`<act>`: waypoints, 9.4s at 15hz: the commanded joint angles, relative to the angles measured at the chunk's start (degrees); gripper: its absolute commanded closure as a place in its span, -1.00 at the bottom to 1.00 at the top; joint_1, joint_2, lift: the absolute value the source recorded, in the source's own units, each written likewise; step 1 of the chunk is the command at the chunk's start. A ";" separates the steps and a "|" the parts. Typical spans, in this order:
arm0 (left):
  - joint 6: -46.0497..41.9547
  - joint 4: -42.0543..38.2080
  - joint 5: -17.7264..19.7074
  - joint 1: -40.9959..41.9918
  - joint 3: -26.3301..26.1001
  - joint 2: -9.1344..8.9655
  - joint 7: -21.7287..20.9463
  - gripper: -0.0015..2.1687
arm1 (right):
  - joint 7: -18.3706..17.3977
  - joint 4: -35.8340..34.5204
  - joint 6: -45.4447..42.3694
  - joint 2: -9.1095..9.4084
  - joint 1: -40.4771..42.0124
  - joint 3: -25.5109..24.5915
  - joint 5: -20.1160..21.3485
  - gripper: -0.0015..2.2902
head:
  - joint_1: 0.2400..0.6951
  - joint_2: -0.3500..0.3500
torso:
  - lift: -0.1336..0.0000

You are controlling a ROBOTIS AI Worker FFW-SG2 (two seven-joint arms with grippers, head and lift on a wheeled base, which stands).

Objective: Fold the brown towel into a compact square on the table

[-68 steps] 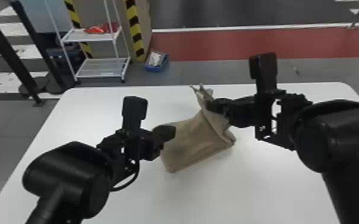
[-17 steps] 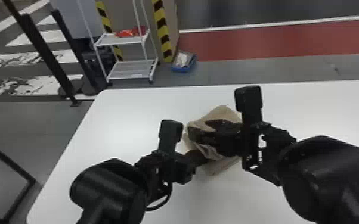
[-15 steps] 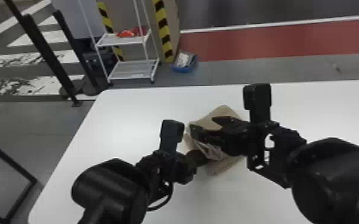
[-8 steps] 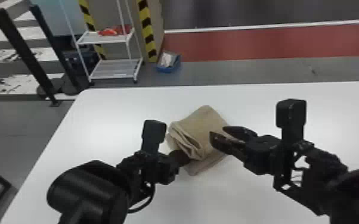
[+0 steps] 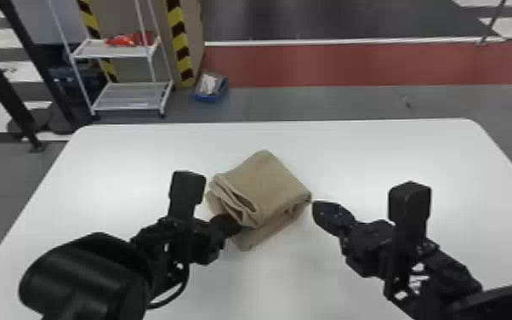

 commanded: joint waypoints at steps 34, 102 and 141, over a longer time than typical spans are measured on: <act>3.11 -18.64 1.79 13.64 9.82 2.29 -1.75 0.76 | 2.99 15.84 -9.77 2.34 -11.87 -2.84 -9.94 0.84 | 1.00 0.20 | -0.92; -28.00 -7.48 1.27 17.16 14.66 2.73 0.97 0.76 | 14.50 54.87 -29.28 7.62 -33.41 6.66 0.69 0.84 | 1.00 0.75 | -0.92; -49.09 -9.76 -9.90 24.45 9.82 -1.31 17.85 -0.94 | 1.41 -8.50 -24.00 2.43 18.01 -18.66 -9.86 -0.93 | 1.00 0.04 | -0.92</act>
